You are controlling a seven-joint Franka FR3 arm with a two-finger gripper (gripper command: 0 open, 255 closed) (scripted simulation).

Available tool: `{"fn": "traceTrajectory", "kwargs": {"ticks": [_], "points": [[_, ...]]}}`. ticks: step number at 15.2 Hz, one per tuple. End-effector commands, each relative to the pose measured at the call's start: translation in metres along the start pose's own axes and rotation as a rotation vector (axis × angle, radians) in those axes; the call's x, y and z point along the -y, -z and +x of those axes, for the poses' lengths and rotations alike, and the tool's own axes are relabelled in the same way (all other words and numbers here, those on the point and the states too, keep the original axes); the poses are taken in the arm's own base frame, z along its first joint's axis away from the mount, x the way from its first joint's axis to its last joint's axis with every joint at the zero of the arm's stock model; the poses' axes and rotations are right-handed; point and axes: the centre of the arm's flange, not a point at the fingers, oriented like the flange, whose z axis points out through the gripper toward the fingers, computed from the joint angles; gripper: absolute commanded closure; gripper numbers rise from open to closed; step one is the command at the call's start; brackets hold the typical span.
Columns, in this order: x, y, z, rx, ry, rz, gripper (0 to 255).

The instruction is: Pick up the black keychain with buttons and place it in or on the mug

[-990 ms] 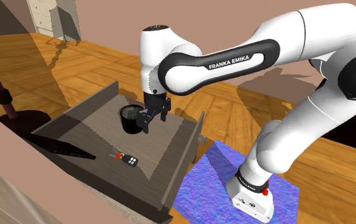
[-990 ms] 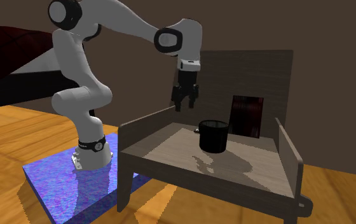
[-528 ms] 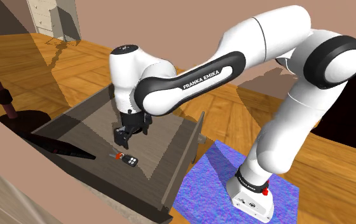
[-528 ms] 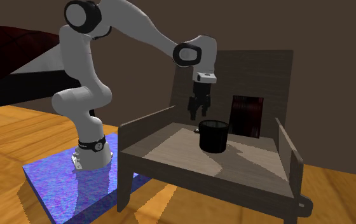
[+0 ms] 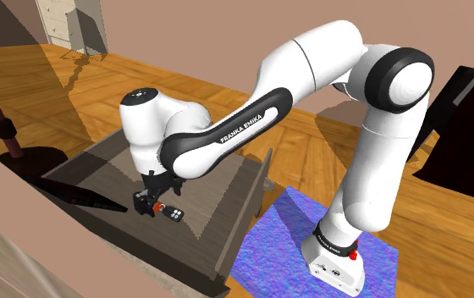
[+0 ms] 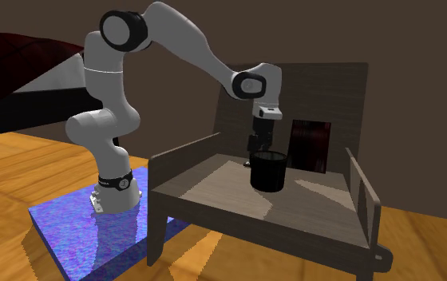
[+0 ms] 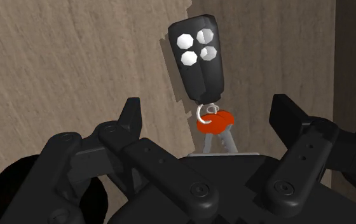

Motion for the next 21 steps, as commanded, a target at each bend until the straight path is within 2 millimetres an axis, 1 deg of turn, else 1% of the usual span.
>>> {"fn": "traceTrajectory", "kwargs": {"ticks": [1,4,11,12,21], "points": [[0.000,-0.010,-0.001,-0.001,0.000,0.000,0],[0.000,-0.023,-0.001,-0.001,0.000,0.000,0],[0.000,-0.023,-0.001,0.000,0.000,0.000,0],[0.000,-0.023,-0.001,0.000,0.000,0.000,255],[0.000,-0.023,-0.001,0.000,0.000,0.000,255]]}}
